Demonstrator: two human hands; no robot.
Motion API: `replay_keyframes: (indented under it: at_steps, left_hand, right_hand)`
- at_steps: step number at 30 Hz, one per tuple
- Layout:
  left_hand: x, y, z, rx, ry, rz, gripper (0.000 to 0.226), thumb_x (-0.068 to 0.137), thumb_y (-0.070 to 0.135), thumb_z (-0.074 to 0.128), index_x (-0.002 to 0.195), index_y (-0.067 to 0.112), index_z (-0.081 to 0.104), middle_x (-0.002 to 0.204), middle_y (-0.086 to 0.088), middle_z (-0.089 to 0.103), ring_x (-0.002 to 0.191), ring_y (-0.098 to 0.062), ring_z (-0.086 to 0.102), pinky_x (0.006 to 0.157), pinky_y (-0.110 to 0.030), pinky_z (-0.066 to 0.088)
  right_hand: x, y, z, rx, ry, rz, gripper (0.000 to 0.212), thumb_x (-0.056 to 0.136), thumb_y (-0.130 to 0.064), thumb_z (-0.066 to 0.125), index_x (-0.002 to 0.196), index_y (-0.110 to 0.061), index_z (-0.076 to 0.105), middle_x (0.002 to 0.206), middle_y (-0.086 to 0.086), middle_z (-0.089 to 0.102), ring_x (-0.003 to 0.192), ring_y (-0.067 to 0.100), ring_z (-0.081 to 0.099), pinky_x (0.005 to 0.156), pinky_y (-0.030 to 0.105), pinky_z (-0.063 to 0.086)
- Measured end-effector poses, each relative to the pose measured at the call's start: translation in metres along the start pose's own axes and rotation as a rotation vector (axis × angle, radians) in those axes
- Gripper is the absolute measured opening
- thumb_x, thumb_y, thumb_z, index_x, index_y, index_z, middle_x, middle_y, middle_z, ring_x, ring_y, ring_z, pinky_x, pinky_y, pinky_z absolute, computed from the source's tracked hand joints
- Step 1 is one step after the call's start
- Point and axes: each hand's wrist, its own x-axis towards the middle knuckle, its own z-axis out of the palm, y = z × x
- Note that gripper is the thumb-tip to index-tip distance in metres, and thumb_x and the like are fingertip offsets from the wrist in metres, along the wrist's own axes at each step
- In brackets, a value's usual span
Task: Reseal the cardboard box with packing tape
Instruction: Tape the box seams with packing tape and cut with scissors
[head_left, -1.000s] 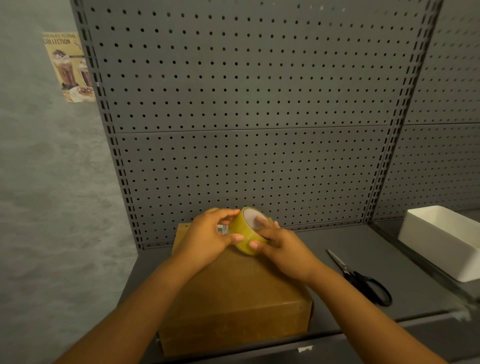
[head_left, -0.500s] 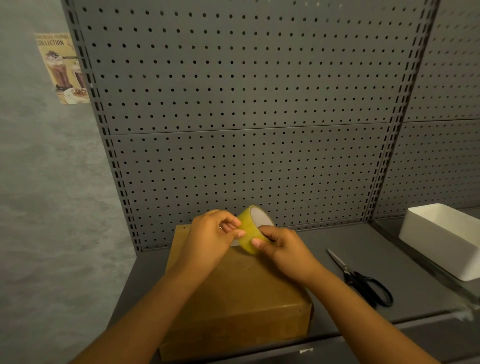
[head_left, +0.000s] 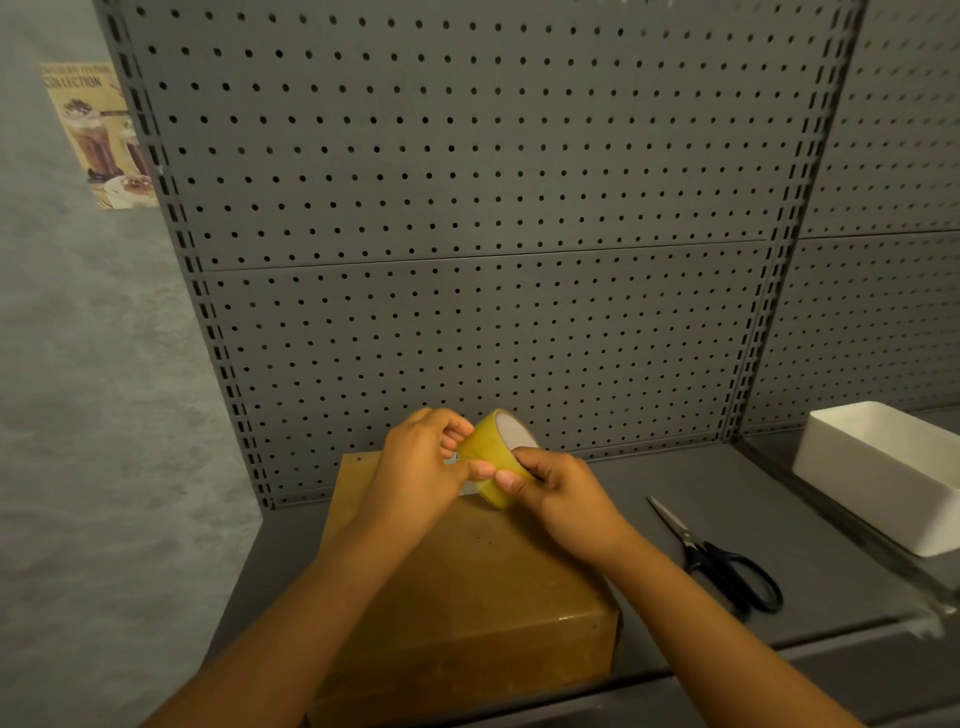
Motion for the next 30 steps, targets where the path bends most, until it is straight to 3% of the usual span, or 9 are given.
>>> replay_keyframes:
  at_steps: [10,17,21,23,27,30]
  left_hand:
    - [0.001,-0.003,-0.001,-0.027,0.012,-0.022,0.043,0.069,0.030,0.082,0.105,0.016,0.063,0.096,0.006,0.058,0.084,-0.007,0.055,0.065,-0.005,0.041]
    - [-0.004,0.000,0.008,-0.097,0.050,-0.051,0.029,0.072,0.023,0.081,0.094,0.018,0.062,0.074,0.010,0.059,0.066,-0.003,0.053,0.059,-0.008,0.041]
    - [-0.001,-0.002,0.007,-0.013,0.083,-0.072,0.045,0.068,0.036,0.083,0.105,0.016,0.067,0.093,0.003,0.063,0.075,-0.004,0.053,0.060,-0.005,0.037]
    - [-0.001,-0.003,0.004,0.011,0.068,-0.076,0.048,0.068,0.038,0.082,0.107,0.014,0.070,0.099,0.000,0.067,0.081,-0.007,0.057,0.062,-0.004,0.038]
    - [-0.006,-0.002,0.003,-0.003,0.087,-0.097,0.046,0.067,0.042,0.082,0.103,0.016,0.071,0.095,0.002,0.070,0.082,-0.010,0.063,0.074,-0.026,0.054]
    - [-0.007,-0.002,0.003,-0.024,0.077,-0.095,0.044,0.066,0.041,0.083,0.099,0.015,0.070,0.091,0.004,0.069,0.081,-0.010,0.064,0.075,-0.027,0.055]
  right_hand:
    - [0.003,0.001,0.002,-0.018,0.012,-0.007,0.028,0.095,-0.026,0.057,0.075,-0.005,0.058,0.061,-0.003,0.048,0.055,0.004,0.040,0.053,0.018,0.034]
    - [0.004,0.004,0.002,0.006,0.033,0.005,0.031,0.094,-0.028,0.058,0.074,-0.005,0.056,0.059,-0.002,0.044,0.055,0.006,0.038,0.053,0.021,0.032]
    - [0.003,0.006,0.000,0.041,0.030,0.018,0.036,0.094,-0.031,0.057,0.077,0.001,0.055,0.063,0.005,0.045,0.058,0.011,0.039,0.055,0.028,0.033]
    - [0.002,0.006,0.001,0.031,0.035,0.020,0.035,0.094,-0.030,0.058,0.076,0.000,0.055,0.062,0.004,0.045,0.057,0.009,0.039,0.055,0.025,0.033]
    - [-0.001,0.004,0.001,0.040,0.038,0.019,0.029,0.094,-0.029,0.058,0.077,-0.005,0.059,0.064,0.007,0.050,0.059,0.009,0.043,0.056,0.026,0.035]
    - [-0.003,0.005,0.000,0.059,0.025,0.016,0.032,0.093,-0.034,0.058,0.081,-0.004,0.061,0.071,0.018,0.056,0.062,0.014,0.047,0.058,0.032,0.039]
